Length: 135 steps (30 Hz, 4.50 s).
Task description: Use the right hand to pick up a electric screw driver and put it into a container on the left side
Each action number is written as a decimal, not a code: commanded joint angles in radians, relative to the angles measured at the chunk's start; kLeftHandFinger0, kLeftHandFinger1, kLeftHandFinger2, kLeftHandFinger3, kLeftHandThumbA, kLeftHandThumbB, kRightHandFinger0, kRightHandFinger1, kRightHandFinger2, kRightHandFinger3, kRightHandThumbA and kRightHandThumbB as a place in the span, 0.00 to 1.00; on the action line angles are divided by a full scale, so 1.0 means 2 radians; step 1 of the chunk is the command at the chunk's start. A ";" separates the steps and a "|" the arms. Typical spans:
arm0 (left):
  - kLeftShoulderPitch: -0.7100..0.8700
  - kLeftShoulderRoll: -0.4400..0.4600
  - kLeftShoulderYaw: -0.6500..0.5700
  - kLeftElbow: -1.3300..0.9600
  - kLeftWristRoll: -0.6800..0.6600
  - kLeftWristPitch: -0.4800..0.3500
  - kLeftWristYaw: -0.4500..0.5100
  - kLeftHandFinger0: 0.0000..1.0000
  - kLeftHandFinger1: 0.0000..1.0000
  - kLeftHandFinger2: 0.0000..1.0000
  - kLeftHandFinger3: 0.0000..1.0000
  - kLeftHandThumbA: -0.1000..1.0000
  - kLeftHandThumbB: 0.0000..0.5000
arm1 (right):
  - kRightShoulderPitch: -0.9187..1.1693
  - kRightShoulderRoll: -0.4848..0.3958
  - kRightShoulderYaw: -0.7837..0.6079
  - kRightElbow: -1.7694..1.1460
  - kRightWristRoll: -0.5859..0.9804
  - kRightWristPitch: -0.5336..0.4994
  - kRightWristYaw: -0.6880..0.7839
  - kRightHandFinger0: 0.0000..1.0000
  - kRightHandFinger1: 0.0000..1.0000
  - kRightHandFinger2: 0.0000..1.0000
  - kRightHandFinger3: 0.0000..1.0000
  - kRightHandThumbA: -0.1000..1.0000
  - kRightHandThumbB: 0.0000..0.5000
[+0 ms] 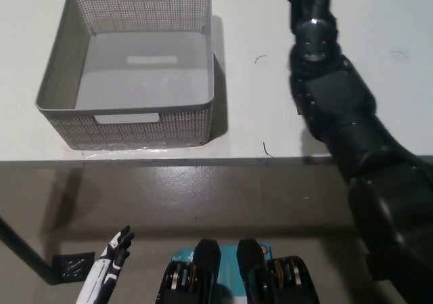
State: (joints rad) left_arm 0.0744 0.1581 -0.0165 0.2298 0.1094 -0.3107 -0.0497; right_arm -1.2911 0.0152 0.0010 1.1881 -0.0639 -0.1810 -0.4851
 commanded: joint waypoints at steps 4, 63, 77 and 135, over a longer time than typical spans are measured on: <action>0.002 0.007 -0.001 0.003 -0.001 -0.016 -0.002 1.00 1.00 1.00 1.00 1.00 0.38 | -0.065 0.039 0.013 -0.058 -0.014 0.001 0.000 0.00 0.16 0.67 0.75 0.00 0.24; 0.006 0.027 -0.057 -0.042 0.038 0.004 -0.030 1.00 1.00 0.93 0.93 1.00 0.37 | 0.024 0.129 0.028 -0.007 -0.004 -0.055 0.086 0.65 0.84 0.90 0.95 0.35 0.57; 0.006 0.033 -0.065 -0.043 0.043 -0.004 -0.031 1.00 1.00 0.86 0.91 1.00 0.36 | 0.034 0.121 0.030 -0.020 -0.009 -0.052 0.103 1.00 1.00 1.00 1.00 0.58 0.63; 0.023 0.025 -0.044 0.002 0.007 -0.041 -0.021 1.00 1.00 1.00 1.00 1.00 0.46 | 0.709 -0.046 -0.012 -0.608 0.107 -0.074 0.223 1.00 1.00 1.00 1.00 0.82 0.51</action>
State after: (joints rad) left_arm 0.1204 0.2132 -0.1235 0.2390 0.1634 -0.3241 -0.1005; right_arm 0.1305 -0.0865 -0.0161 -0.1086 0.0689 -0.1687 -0.1106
